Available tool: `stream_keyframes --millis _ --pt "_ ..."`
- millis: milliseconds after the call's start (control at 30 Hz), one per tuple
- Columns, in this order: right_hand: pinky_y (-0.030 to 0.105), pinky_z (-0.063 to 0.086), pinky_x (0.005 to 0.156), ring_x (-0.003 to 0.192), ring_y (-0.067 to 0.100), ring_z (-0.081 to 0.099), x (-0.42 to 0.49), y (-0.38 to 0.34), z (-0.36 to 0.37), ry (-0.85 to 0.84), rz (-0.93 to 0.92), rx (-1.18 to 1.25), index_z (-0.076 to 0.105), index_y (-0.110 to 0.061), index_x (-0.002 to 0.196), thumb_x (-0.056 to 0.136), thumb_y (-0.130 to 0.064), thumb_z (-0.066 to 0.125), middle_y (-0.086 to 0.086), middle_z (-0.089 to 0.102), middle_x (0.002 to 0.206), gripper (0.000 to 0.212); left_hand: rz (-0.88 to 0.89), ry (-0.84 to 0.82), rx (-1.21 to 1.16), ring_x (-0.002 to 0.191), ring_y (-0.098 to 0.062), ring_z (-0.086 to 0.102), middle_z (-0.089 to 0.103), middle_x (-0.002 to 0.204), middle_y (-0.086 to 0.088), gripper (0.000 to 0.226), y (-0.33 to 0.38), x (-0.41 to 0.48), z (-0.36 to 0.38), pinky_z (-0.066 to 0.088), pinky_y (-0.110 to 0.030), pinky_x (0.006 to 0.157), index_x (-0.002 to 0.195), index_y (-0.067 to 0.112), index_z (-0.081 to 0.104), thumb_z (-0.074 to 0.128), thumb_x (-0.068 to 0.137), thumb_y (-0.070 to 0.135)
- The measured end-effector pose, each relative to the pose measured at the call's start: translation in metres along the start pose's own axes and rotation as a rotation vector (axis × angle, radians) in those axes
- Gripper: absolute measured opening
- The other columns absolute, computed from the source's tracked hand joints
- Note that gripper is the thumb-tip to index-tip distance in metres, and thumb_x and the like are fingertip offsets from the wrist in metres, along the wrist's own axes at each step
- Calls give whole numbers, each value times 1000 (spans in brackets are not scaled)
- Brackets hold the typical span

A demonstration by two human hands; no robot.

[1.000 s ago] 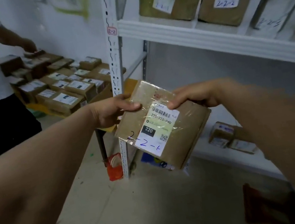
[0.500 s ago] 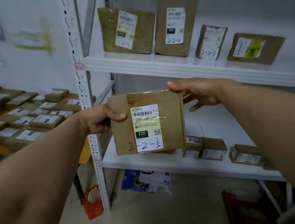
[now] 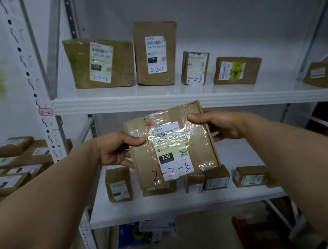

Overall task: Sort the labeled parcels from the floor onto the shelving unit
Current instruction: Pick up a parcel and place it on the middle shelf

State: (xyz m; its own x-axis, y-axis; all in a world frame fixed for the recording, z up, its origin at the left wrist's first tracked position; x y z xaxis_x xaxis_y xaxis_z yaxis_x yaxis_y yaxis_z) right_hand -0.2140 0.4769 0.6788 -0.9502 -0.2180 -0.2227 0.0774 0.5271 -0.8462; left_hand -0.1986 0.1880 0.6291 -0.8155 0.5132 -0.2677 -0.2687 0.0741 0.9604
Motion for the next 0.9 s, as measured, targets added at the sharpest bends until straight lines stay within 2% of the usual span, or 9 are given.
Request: stream_keyframes --millis 67,133,200,300,433,533,567,733,900 --pt "42 48 97 110 24 64 -4 -1 -16 100 -20 43 68 -28 114 72 -66 75 2 74 112 57 3 4 57 108 -33 66 69 113 -15 76 12 12 6 56 -48 86 118 10 66 94 49 27" --pt "45 48 99 112 24 65 -8 -3 -30 219 -63 98 68 -32 117 72 -68 74 0 74 115 57 34 20 128 111 -30 66 69 118 -13 74 27 23 13 60 -43 84 121 13 65 92 54 29" --pt "40 51 89 105 21 69 -13 -8 -46 344 -120 153 70 -35 114 74 -69 73 -8 77 105 52 93 33 185 108 -25 68 70 120 -11 60 47 35 21 61 -37 78 121 17 64 87 66 28" --pt "32 54 73 90 15 76 -19 -10 -68 506 -186 260 73 -31 110 79 -67 70 -8 79 97 48 195 45 240 99 -19 72 73 113 -7 56 77 47 36 60 -33 72 118 19 65 82 68 38" --pt "42 58 84 90 23 76 -26 -11 -99 682 -214 385 76 -25 103 75 -70 69 0 79 98 53 321 101 327 89 -20 74 77 97 -2 58 121 60 56 59 -31 67 108 22 70 83 63 55" --pt "49 56 91 97 26 73 -32 -14 -118 801 -219 396 66 -22 116 68 -72 64 3 76 109 69 376 156 336 82 -21 74 77 92 -2 59 147 74 67 59 -30 64 102 19 74 81 59 60" --pt "48 56 90 98 26 72 -34 -15 -123 825 -221 391 63 -22 118 69 -70 63 3 74 110 69 389 165 329 80 -20 73 77 92 -2 58 155 79 70 58 -30 63 100 18 75 81 59 60" --pt "37 55 77 96 19 70 -38 -13 -154 881 -228 331 59 -31 104 86 -64 57 -4 72 108 38 460 192 248 76 -18 72 76 84 1 49 186 107 86 54 -27 55 101 15 72 82 69 50" --pt "42 57 88 99 18 71 -35 -5 -192 913 -261 354 61 -32 105 92 -62 55 -5 73 108 34 570 259 159 62 -10 69 73 76 6 45 211 137 114 51 -24 49 102 17 63 84 71 42"
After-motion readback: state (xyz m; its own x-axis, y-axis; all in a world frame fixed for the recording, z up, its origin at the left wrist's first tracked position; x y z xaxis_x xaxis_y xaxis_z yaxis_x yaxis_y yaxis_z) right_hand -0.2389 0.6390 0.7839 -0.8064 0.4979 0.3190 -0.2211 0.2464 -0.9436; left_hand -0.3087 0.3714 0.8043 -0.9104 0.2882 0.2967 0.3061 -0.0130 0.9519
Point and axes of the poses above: each hand's wrist, its own x-axis towards the middle knuckle, its own z-axis out of the palm, y = z × x, the point moved 4 cm from there along x, towards the middle knuckle
